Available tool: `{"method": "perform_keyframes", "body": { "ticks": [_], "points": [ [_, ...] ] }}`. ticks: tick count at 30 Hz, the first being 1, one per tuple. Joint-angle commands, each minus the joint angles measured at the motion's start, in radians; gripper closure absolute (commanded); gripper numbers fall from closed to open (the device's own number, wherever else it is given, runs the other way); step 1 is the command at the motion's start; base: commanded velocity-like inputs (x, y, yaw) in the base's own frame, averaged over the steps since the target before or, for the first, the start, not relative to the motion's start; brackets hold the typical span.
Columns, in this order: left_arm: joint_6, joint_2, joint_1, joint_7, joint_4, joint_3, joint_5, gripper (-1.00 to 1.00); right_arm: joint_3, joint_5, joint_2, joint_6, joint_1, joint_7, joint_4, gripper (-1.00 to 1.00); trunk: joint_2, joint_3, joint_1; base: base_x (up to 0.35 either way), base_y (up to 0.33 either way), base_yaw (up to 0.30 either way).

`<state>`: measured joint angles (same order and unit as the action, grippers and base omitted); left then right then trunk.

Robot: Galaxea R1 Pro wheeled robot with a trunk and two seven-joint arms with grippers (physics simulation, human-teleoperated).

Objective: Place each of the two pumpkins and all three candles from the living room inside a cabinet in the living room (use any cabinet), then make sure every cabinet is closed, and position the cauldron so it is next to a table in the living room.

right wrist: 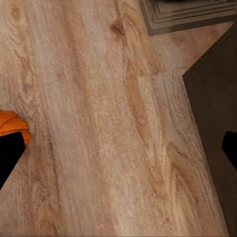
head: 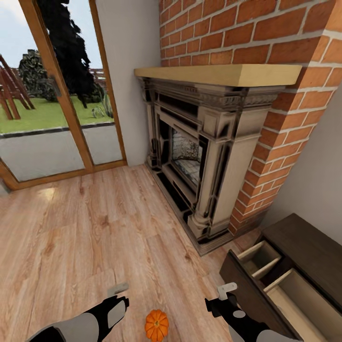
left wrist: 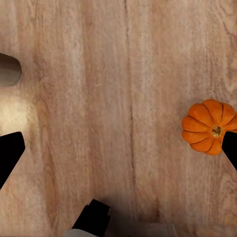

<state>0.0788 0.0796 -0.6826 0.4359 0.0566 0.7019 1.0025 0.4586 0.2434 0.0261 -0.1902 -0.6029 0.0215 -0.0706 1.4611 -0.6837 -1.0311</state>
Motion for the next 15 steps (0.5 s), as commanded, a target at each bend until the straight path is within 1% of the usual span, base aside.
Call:
{"method": "perform_keyframes", "body": {
  "ticks": [1, 9, 15],
  "points": [
    [0.000, 0.000, 0.000, -0.001, 0.000, 0.000, -0.001, -1.00, 0.000, 0.000, 0.000, 0.000, 0.000, 0.000, 0.000, -1.00, 0.000, 0.001, 0.000, 0.000, 0.000, 0.219],
    [0.001, -0.006, 0.000, -0.044, -0.006, 0.001, -0.002, -1.00, 0.000, -0.001, 0.000, 0.000, 0.000, 0.000, 0.000, -1.00, 0.000, 0.010, 0.000, -0.004, 0.002, 0.219],
    [0.001, -0.004, 0.000, -0.049, -0.006, 0.001, -0.002, -1.00, 0.000, -0.001, 0.000, 0.000, 0.000, 0.000, 0.000, -1.00, 0.000, 0.017, 0.000, -0.095, 0.068, 0.219]
  ]
}}
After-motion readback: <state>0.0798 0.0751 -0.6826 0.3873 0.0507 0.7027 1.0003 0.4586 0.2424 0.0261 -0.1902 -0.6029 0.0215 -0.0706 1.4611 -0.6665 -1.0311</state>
